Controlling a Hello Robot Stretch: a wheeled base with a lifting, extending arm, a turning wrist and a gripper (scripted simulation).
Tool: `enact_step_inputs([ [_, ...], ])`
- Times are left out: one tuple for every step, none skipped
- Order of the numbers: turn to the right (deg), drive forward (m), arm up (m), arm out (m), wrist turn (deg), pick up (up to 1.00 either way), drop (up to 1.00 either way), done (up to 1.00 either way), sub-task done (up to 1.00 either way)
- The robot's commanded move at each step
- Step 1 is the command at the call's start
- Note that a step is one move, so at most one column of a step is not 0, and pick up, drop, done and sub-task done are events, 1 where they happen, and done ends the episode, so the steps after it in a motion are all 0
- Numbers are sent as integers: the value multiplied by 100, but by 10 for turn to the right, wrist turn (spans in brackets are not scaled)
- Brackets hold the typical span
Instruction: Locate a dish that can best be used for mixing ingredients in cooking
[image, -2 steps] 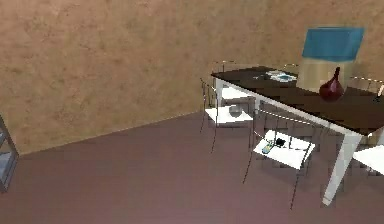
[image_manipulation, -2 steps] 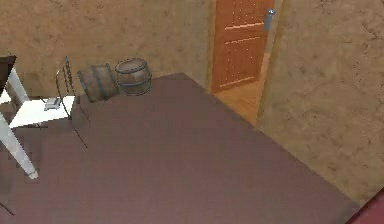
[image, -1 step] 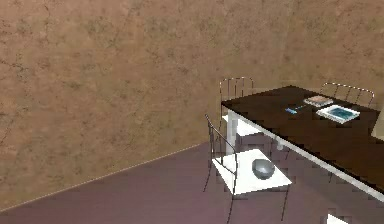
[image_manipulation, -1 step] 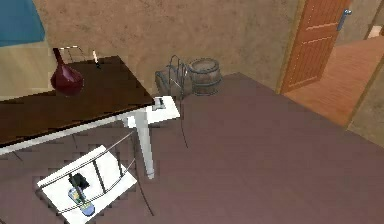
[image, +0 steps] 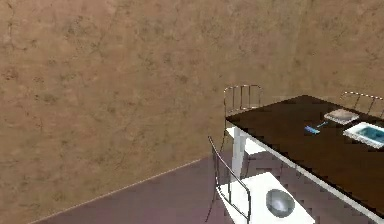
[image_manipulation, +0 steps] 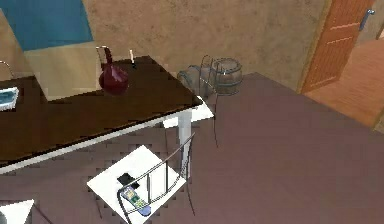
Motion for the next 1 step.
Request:
enact_step_inputs([
  [270, 0, 0, 0, 0, 0, 0, 0, 0],
])
